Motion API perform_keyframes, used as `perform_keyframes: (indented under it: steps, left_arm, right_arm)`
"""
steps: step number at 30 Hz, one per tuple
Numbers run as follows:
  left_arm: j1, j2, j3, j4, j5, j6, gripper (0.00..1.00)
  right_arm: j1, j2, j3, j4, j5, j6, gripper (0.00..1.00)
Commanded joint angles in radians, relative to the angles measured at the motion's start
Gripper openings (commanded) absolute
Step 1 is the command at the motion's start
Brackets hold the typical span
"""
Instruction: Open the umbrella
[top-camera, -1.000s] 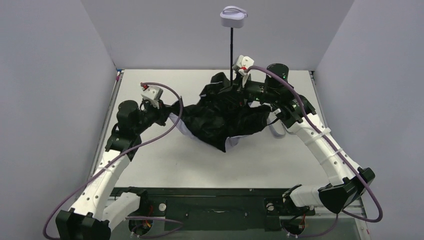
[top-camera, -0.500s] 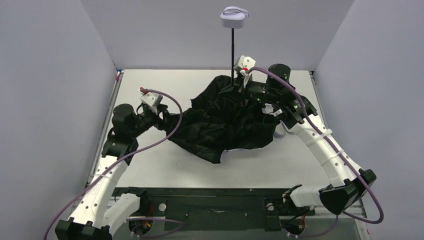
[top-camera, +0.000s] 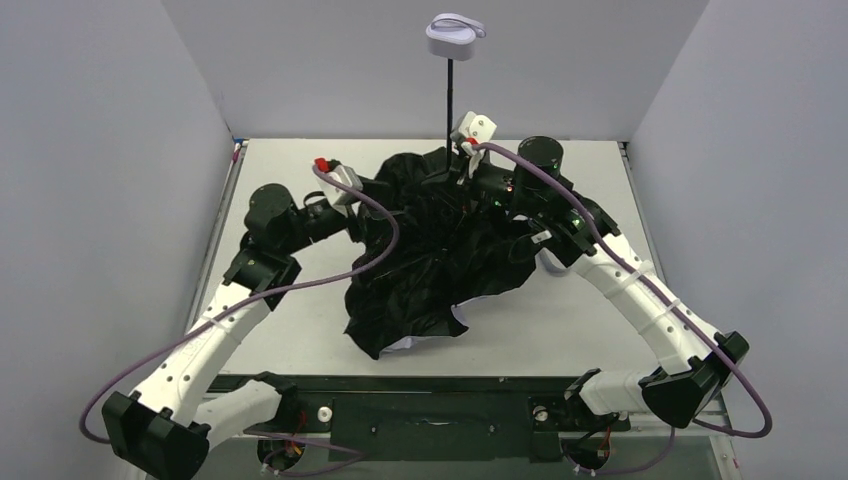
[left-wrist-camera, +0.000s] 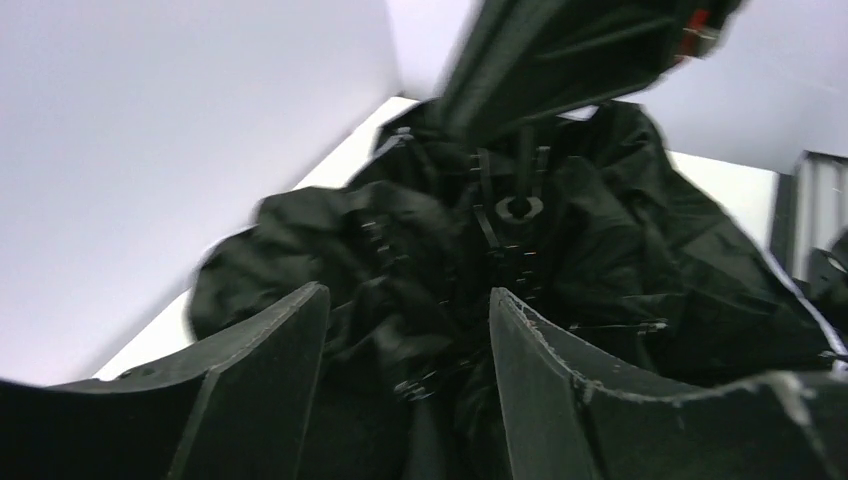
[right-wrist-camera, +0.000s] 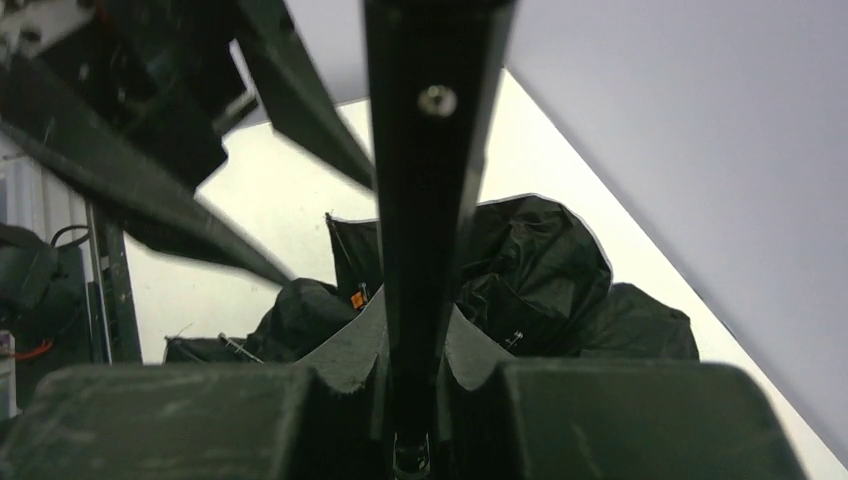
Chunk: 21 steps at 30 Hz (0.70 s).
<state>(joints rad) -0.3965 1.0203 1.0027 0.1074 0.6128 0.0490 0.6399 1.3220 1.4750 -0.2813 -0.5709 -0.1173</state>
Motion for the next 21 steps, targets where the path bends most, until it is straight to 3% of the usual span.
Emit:
perform_keyframes:
  steps: [1,6,9,11,16,21]
  left_arm:
    - [-0.13,0.037,0.002,0.104,0.005,0.097,0.51]
    - [-0.234,0.07,-0.082,0.108,-0.002,0.206,0.34]
    - [-0.242,0.097,-0.14,0.114,0.0,0.248,0.33]
    - [-0.242,0.111,-0.193,0.186,-0.028,0.197,0.33]
    - [-0.247,0.117,-0.31,0.474,-0.211,0.049,0.38]
    - [-0.281,0.162,-0.319,0.604,-0.356,0.017,0.41]
  right_arm:
    - [0.014,0.005,0.017,0.16,0.123,0.073,0.0]
    - [0.018,0.009,-0.063,0.226,0.171,0.095,0.0]
    - [0.014,-0.005,-0.191,0.342,0.171,0.095,0.0]
    - [0.013,-0.003,-0.232,0.387,0.169,0.107,0.0]
    - [0.016,0.012,-0.251,0.423,0.193,0.159,0.0]
    - [0.019,0.021,-0.26,0.414,0.212,0.211,0.0]
